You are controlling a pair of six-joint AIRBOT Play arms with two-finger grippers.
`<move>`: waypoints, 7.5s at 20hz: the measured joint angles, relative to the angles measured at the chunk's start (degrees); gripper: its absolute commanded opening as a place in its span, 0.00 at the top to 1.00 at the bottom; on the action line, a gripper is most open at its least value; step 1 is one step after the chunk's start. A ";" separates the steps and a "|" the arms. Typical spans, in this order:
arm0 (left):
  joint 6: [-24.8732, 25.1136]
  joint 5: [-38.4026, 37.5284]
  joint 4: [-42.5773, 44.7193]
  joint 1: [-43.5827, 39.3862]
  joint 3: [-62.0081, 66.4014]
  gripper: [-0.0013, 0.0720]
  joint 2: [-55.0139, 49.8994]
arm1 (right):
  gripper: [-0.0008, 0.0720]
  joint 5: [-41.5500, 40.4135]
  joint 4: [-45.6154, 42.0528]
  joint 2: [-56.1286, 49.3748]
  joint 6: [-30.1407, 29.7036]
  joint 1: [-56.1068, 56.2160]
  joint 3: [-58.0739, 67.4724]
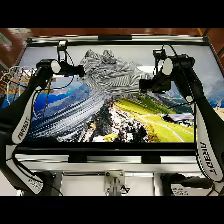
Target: Fold the shirts.
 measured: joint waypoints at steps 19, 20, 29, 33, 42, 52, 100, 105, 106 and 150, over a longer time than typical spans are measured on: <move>8.26 -7.04 -3.41 -1.01 3.54 0.91 2.43 | 0.13 3.52 -2.78 2.73 -0.20 0.00 0.15; 8.61 -9.70 -3.26 -1.05 3.54 0.91 5.25 | 0.13 3.89 -4.37 4.02 -0.42 -0.07 0.52; 2.67 -30.99 -9.75 -18.78 -0.74 0.91 19.76 | 0.13 10.10 -10.01 21.49 -0.96 -5.46 7.61; -6.38 -28.04 -7.19 -30.40 -12.76 0.91 20.65 | 0.13 14.19 -10.25 25.05 -3.02 -8.96 8.17; -22.91 -26.18 4.11 -32.39 -36.72 0.37 36.54 | 0.13 16.28 -6.25 22.53 -6.40 -12.35 8.33; -24.79 -13.38 -6.19 -6.71 -47.87 0.08 48.61 | 0.06 8.90 12.83 3.04 -8.35 -11.02 8.28; 21.35 2.86 -33.48 -6.78 2.86 0.91 33.27 | 0.89 -2.08 3.67 18.71 3.08 -8.35 13.66; 21.24 -13.29 -23.85 -6.60 0.35 0.91 32.50 | 0.89 11.10 7.50 24.81 3.43 -5.27 7.93; 20.90 -16.50 -20.13 -6.16 -2.21 0.91 32.41 | 0.89 11.98 7.43 25.16 3.98 -2.91 4.17; 31.54 -3.58 -13.35 -4.57 -35.17 0.91 55.15 | 0.89 -8.28 38.25 -10.86 -10.62 -8.87 9.29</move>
